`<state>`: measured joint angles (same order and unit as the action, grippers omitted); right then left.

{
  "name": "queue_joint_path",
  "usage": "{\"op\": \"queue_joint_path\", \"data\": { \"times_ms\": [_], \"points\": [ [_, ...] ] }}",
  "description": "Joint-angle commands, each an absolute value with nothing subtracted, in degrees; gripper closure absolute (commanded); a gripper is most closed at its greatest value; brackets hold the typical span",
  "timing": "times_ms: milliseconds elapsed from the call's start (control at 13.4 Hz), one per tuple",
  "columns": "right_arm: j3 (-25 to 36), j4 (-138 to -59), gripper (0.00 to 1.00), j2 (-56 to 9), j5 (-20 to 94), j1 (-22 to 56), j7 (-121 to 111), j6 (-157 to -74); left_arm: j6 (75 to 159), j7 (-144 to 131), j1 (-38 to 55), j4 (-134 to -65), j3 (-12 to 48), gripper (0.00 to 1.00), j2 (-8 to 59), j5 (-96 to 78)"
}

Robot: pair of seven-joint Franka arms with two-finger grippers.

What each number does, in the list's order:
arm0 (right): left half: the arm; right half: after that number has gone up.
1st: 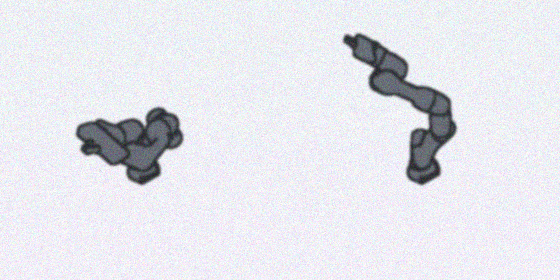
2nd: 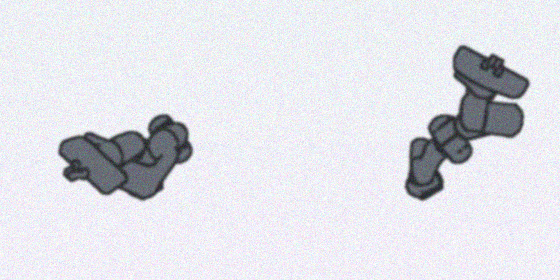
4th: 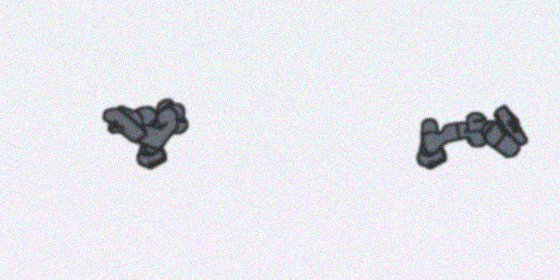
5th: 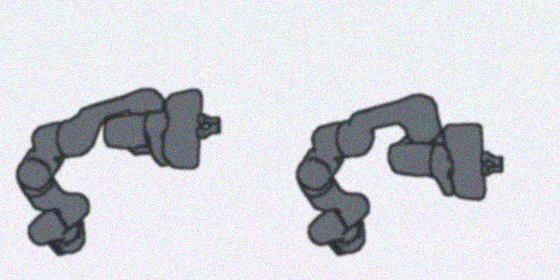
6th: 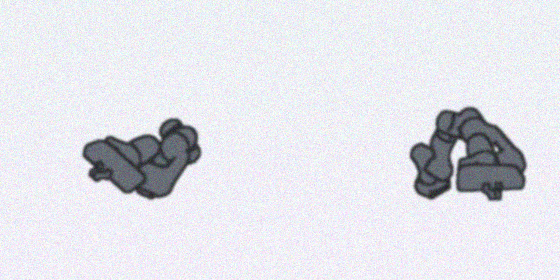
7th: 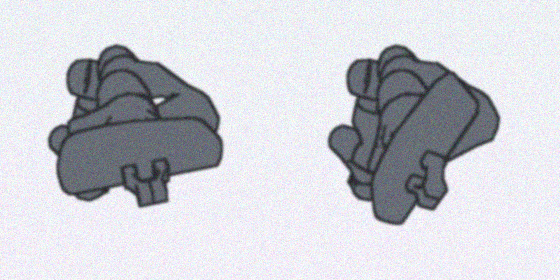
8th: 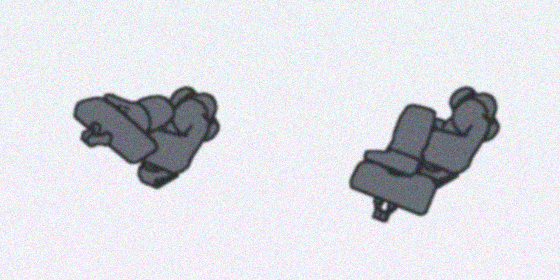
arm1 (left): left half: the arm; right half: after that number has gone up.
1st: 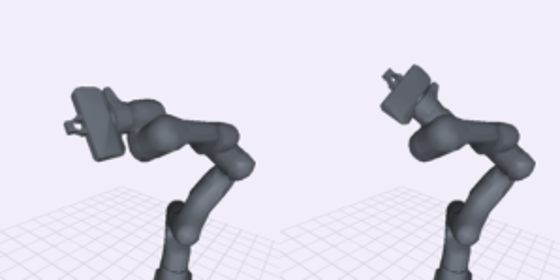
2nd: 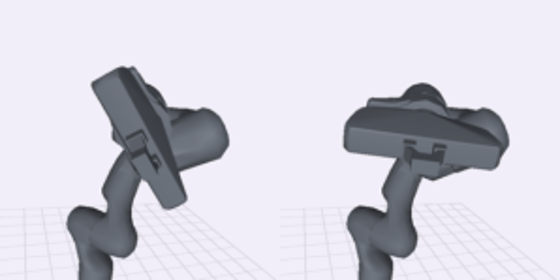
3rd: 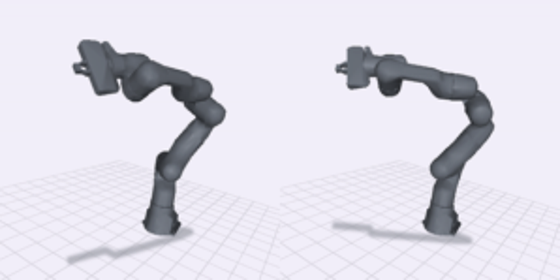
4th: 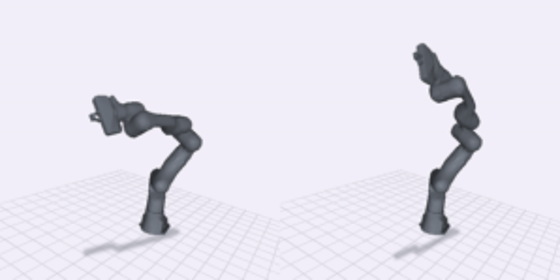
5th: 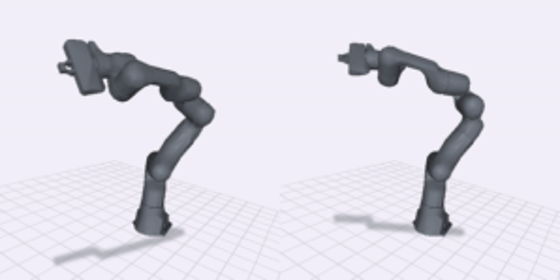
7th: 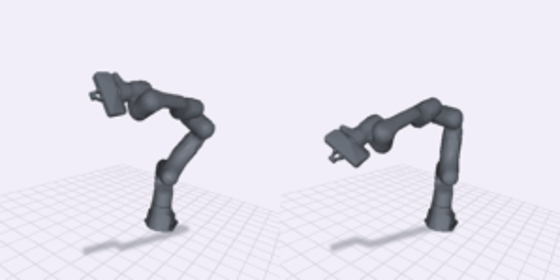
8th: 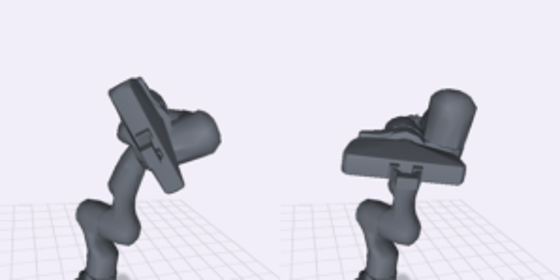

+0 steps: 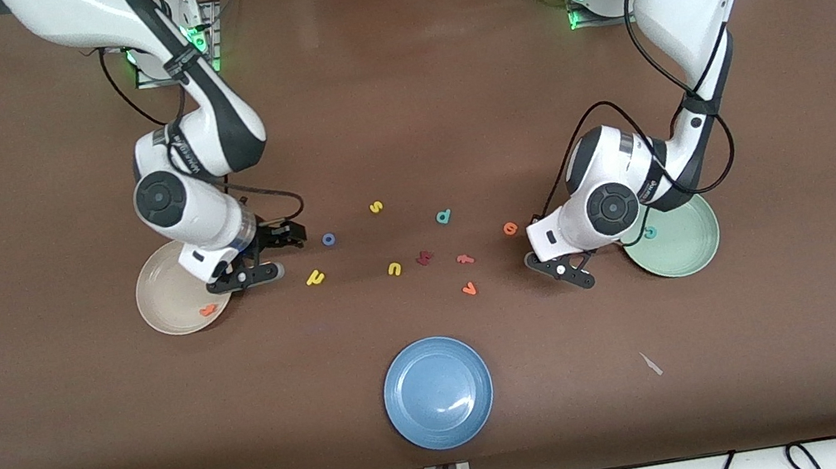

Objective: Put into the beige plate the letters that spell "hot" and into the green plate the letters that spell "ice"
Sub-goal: 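Move the left gripper to red i while the right gripper reaches blue o, then grasp the red i with the left gripper while the right gripper grasps blue o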

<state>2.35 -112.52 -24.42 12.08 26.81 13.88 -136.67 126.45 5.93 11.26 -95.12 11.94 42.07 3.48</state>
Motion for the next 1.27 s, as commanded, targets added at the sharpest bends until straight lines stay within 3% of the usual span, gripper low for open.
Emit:
{"op": "queue_joint_path", "data": {
  "times_ms": [0, 299, 597, 821, 971, 1195],
  "points": [
    [2.46, -112.5, 0.0, -25.92, 12.31, 30.4, 23.25, -140.78, 127.35, 4.57, 11.51, -95.98, 11.6, 1.0, 41.49, 5.36],
    [2.46, -112.41, 0.0, -28.73, 12.22, 32.6, 28.39, -143.61, 124.47, 4.57, 10.46, -95.19, 11.43, 1.0, 38.51, 5.27],
    [2.81, -109.25, 0.0, -33.13, 12.13, 34.27, 28.39, -143.53, 114.63, 8.41, 5.11, -94.39, 10.9, 1.0, 34.37, 5.45],
    [2.9, -109.16, 0.01, -33.57, 11.78, 34.28, 28.39, -143.44, 114.35, 14.4, -0.6, -96.58, 11.16, 1.0, 32.7, 8.59],
    [2.9, -109.16, 0.07, -33.84, 9.59, 34.28, 28.3, -143.44, 115.31, 14.59, -2.1, -99.04, 11.07, 1.0, 32.78, 10.8],
    [2.81, -109.16, 0.15, -34.37, 8.44, 34.45, 30.75, -143.44, 124.86, 14.68, -5.44, -108.08, 11.34, 1.0, 31.39, 16.61]
  ]
}}
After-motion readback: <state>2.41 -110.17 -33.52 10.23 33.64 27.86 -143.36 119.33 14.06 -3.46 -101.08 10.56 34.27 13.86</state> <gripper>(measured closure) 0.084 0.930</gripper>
